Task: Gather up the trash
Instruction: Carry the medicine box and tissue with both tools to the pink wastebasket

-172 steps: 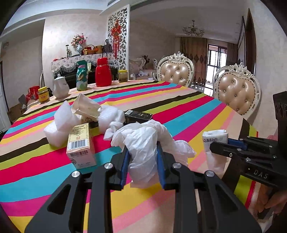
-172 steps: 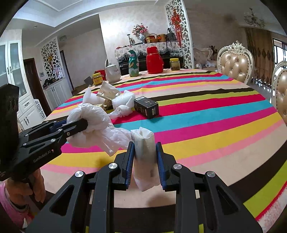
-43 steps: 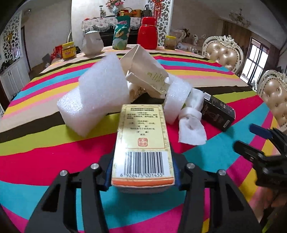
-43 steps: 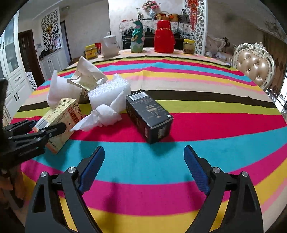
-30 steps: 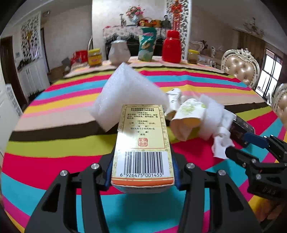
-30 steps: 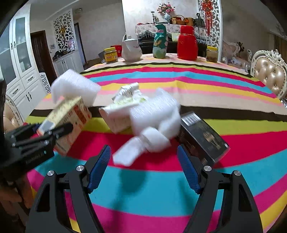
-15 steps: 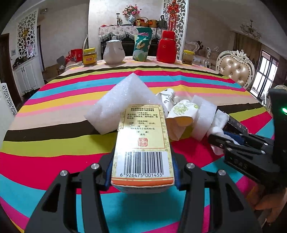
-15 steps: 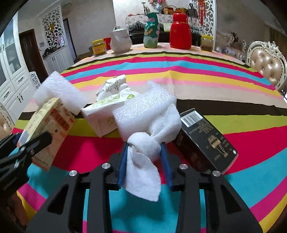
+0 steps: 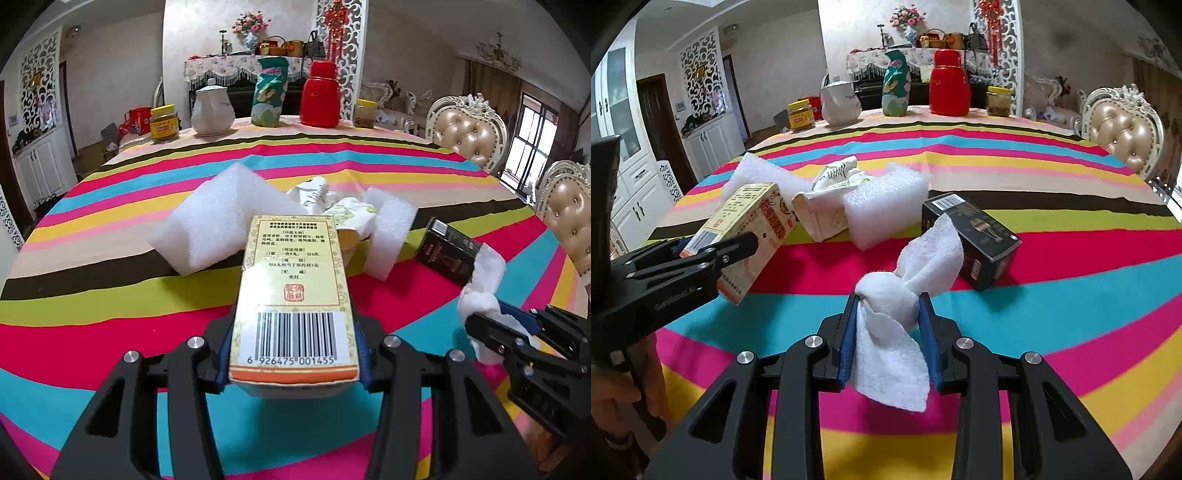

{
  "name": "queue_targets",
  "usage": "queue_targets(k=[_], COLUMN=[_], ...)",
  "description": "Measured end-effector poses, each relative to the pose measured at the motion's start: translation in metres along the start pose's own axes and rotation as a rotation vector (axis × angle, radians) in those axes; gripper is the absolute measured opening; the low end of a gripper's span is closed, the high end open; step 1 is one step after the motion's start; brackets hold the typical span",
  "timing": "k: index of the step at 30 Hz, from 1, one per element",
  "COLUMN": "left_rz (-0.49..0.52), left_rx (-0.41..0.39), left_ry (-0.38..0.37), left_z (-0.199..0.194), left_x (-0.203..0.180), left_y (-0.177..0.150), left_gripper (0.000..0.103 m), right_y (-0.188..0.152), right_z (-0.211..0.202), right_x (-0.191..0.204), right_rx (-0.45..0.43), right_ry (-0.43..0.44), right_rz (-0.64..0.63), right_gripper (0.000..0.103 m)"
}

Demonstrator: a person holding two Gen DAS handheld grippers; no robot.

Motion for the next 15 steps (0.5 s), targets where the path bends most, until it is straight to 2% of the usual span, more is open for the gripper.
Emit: queue_targets(k=[15], left_rz=[0.230], left_rx=[-0.074], left_ry=[-0.054], left_z=[-0.028], left_x=[-0.072], left_y=[-0.034], left_gripper=[0.049], right_y=[-0.048], right_z=[-0.048], right_x=[-0.030], right_rx=[-0.054], right_ry=[-0.046], right_rz=[0.084], right_gripper=[0.032])
Point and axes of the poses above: each gripper's, at about its wrist camera, not at the fingertips, and z roughly the way its jaws point, x to its left, y to its top, the point moved 3 cm from there along z, roughly the way its jaws point, and after that the axes turned 15 degrees about x, right-handed, at the moved point
